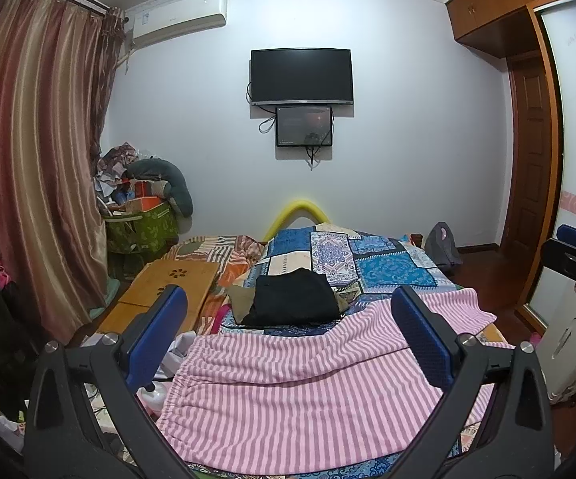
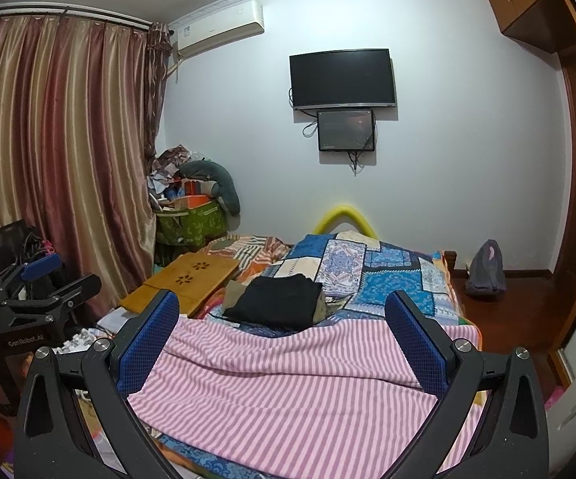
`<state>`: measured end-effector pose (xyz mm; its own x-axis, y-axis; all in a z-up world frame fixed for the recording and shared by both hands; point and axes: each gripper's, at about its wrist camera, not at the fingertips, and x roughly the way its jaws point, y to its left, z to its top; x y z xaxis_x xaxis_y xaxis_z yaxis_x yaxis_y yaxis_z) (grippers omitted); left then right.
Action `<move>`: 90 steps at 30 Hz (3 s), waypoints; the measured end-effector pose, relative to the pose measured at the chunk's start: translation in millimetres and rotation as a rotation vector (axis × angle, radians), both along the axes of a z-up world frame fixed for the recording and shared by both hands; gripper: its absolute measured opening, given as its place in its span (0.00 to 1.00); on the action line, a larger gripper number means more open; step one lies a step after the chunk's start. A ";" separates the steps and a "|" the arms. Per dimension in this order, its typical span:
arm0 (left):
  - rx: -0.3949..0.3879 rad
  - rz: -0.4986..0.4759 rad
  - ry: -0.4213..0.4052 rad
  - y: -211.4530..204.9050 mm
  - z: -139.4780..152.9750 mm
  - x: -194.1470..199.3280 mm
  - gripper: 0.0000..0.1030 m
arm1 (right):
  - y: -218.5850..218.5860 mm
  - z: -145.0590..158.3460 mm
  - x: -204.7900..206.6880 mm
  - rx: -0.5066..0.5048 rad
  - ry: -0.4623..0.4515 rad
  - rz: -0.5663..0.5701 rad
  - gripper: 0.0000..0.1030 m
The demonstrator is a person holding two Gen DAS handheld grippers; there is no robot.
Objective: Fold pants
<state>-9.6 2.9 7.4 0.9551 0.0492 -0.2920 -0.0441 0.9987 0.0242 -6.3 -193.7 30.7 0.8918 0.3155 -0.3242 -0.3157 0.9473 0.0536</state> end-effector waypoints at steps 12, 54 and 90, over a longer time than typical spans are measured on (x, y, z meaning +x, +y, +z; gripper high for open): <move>-0.004 -0.005 0.002 0.4 -2.0 -0.2 1.00 | -4.8 -1.7 1.6 0.010 0.001 0.018 1.00; -0.017 -0.004 0.027 23.4 -10.5 56.4 1.00 | -25.9 -22.9 48.3 -0.053 0.093 -0.069 1.00; -0.007 0.330 0.777 223.7 -286.6 387.2 0.91 | -162.2 -178.1 282.2 -0.235 0.494 -0.356 0.98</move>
